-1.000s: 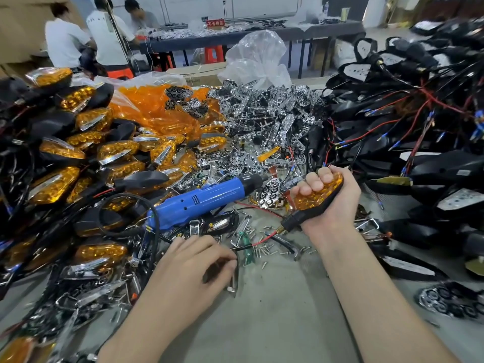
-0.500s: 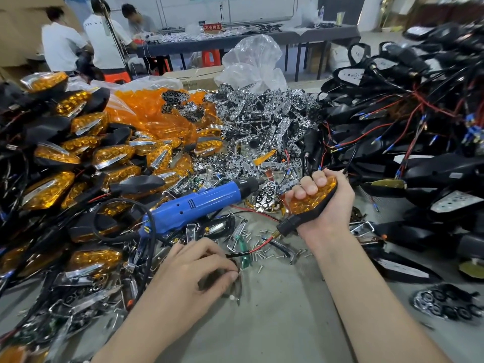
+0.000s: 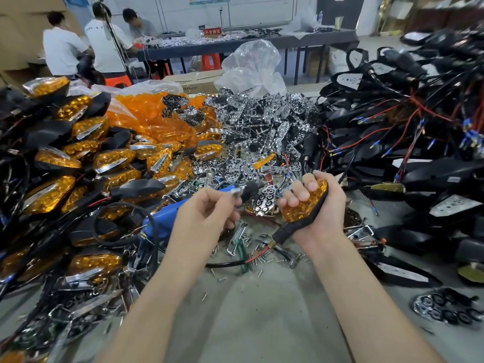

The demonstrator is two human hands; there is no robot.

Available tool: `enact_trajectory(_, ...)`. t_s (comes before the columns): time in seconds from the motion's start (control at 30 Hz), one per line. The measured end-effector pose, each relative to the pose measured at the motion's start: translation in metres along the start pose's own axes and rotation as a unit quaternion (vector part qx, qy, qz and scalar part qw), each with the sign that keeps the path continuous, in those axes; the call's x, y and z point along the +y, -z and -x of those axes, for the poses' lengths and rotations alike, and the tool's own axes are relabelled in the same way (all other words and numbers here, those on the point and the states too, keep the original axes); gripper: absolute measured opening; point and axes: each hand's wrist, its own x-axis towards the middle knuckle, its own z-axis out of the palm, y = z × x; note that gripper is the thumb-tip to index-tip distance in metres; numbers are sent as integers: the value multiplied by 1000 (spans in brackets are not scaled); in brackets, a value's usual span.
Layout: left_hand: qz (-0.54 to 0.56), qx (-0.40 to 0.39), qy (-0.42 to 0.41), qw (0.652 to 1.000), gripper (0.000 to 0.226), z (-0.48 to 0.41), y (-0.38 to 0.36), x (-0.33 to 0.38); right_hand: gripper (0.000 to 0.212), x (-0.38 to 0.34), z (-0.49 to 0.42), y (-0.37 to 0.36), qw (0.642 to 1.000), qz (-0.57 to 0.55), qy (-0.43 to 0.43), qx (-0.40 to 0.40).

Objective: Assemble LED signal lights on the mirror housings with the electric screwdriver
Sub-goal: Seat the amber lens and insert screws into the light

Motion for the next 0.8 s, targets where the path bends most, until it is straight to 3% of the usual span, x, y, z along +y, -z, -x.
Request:
enact_trajectory(0.2, 73, 30, 66, 995, 19, -20, -30, -15, 45, 2, 1, -1, 998, 53, -20, -28)
enact_trajectory(0.63, 98, -57, 90, 989, 42, -10, -28, -14, 46, 19, -5, -4, 981, 153, -95, -76)
enact_trajectory(0.73, 36, -37, 41, 998, 40, -8, -28, -15, 45, 20, -6, -2, 980, 160, -102, -66)
enact_trajectory(0.8, -47, -8, -37, 998, 21, -7, -27, -17, 44, 20, -6, -1, 979, 164, -106, -56)
